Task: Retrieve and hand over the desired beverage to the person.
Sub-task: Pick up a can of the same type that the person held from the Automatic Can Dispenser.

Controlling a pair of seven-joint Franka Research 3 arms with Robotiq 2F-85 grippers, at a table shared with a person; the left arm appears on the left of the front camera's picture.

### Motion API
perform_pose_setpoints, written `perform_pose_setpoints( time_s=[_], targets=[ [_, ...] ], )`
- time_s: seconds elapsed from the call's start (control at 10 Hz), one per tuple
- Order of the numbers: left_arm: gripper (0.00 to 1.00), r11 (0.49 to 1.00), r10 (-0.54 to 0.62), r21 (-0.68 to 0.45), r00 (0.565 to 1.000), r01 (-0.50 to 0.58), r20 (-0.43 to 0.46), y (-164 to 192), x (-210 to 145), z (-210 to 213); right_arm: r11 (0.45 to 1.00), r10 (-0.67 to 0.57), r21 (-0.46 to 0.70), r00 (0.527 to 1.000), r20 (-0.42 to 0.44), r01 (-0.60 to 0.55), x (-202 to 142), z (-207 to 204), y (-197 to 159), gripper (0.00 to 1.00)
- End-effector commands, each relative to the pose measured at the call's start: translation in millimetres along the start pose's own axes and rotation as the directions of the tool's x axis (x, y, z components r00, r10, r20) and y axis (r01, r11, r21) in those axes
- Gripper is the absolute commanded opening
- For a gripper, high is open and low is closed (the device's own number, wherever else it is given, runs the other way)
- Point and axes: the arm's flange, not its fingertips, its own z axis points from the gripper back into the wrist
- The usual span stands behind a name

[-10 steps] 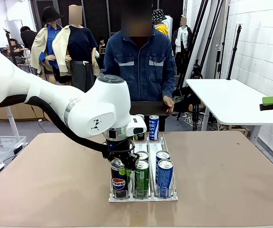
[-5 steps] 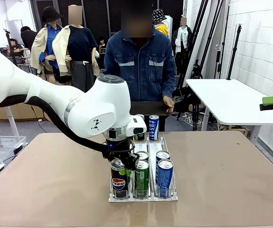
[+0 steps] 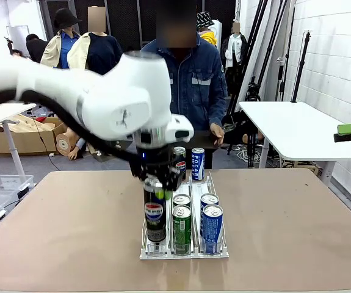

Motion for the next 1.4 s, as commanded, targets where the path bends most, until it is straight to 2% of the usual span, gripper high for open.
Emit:
perform_pose_setpoints(
  time_s=[0.0,0.2,0.4,0.6,0.8,1.1,1.2,1.3],
  targets=[
    [0.19,0.999,-0.032,0.012,0.999,0.032,0.017,5,5,52,1.0,0.003,0.008,1.0,0.004,-0.003,0,-1,0,1.0],
    [0.19,0.999,-0.026,0.03,0.999,0.025,0.028,27,-3,91,1.0,0.003,0.008,1.0,0.004,-0.003,0,-1,0,1.0],
    [0.19,0.998,-0.018,0.055,0.999,0.016,0.032,70,-27,113,1.0,0.003,0.008,1.0,0.004,-0.003,0,-1,0,1.0],
    [0.19,0.996,-0.04,0.081,0.998,0.037,0.038,105,-52,120,1.0,0.003,0.008,1.0,0.004,-0.003,0,-1,0,1.0],
    [0.19,0.999,-0.022,0.049,0.997,0.019,0.076,136,-75,121,1.0,0.003,0.008,1.0,0.004,-0.003,0,-1,0,1.0],
    [0.19,0.996,-0.039,0.079,0.998,0.034,0.055,140,-86,96,1.0,0.003,0.008,1.0,0.004,-0.003,0,-1,0,1.0],
    [0.19,0.997,-0.007,0.071,0.999,0.004,0.04,143,-79,117,1.0,0.003,0.008,1.0,0.004,-0.003,0,-1,0,1.0],
    [0.19,0.997,-0.007,0.071,0.999,0.004,0.04,143,-79,117,1.0,0.003,0.008,1.0,0.004,-0.003,0,-1,0,1.0]
  ],
)
